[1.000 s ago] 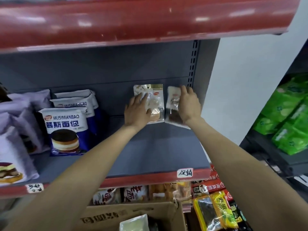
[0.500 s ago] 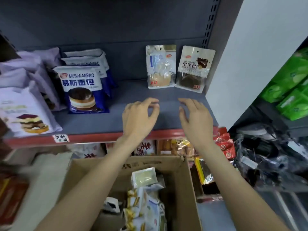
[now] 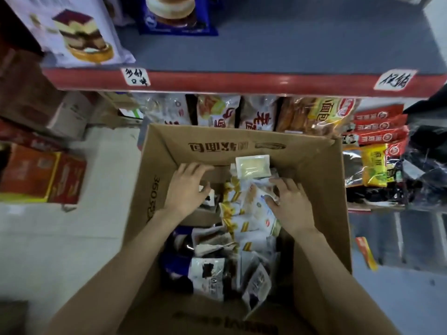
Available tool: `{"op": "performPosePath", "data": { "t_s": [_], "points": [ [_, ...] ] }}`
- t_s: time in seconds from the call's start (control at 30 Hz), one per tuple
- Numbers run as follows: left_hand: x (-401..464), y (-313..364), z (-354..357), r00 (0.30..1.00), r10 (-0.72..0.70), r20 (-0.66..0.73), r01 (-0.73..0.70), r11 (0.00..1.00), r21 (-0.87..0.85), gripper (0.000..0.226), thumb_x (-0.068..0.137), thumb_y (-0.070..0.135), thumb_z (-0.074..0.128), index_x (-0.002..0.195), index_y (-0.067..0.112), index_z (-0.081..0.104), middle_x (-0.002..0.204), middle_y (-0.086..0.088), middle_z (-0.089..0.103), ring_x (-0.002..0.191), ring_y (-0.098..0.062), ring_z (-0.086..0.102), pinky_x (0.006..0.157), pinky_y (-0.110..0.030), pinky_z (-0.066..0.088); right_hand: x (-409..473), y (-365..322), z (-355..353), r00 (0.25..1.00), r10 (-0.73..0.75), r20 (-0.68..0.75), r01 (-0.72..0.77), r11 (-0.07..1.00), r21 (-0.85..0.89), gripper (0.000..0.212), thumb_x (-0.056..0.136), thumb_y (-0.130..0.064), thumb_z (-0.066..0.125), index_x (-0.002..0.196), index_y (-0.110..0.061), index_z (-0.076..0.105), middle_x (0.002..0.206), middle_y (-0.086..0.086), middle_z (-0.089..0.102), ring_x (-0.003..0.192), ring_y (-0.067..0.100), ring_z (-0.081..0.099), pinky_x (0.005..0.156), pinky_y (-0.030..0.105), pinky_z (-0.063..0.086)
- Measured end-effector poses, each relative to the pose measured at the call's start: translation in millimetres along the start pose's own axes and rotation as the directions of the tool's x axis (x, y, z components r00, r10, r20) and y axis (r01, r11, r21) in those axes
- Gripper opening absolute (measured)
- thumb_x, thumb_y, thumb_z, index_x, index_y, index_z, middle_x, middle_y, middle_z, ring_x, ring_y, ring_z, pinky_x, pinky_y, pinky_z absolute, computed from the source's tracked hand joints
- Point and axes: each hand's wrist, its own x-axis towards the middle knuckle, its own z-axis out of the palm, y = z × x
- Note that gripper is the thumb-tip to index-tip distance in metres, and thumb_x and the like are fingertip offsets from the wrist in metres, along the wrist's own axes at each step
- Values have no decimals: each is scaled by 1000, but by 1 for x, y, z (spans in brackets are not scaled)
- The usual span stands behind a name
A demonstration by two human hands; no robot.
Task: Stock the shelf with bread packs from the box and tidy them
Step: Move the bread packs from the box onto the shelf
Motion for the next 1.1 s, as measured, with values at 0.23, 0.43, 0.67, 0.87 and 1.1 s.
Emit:
{"op": "performPosePath", "data": {
  "t_s": [0.23,0.43,0.67,0.87,1.1],
  "points": [
    [6,-20,60,986,-89,143,107,987,-122,39,91,29,58,128,22,53,124,-3,57,118,-25,47,96,-35,39,-17,15,54,828,538,157,-560,796,227,72,86,-33,64,142,-14,24,123,13,56,110,34,56,84,41,46],
    [58,8,98,983,-77,165,117,962,-245,52,90,37,59,136,21,43,131,-3,52,123,-24,46,95,-37,43,-20,21,85,753,632,182,-649,667,366,20,88,-27,63,96,-9,61,94,10,68,83,26,63,65,28,44],
    [110,29,139,969,-158,190,216,916,-338,58,85,29,67,135,13,43,131,-5,53,126,-24,40,99,-33,37,-35,27,74,796,572,-198,-476,793,380,14,94,-21,55,98,-8,56,79,5,65,63,20,61,55,28,45],
    [79,30,136,992,110,-61,-122,962,-242,15,78,24,75,90,19,69,95,1,63,96,-23,50,77,-33,42,-38,36,56,807,466,-364,-389,882,267,11,93,-14,55,91,-3,55,66,12,63,50,30,59,46,33,46],
    [37,11,154,962,126,241,-23,922,-387,40,94,48,45,99,17,69,121,0,62,118,-23,55,100,-45,42,-33,45,48,824,467,-322,-417,884,213,12,91,-11,56,96,-1,58,71,19,65,58,38,61,52,32,39]
  ]
}}
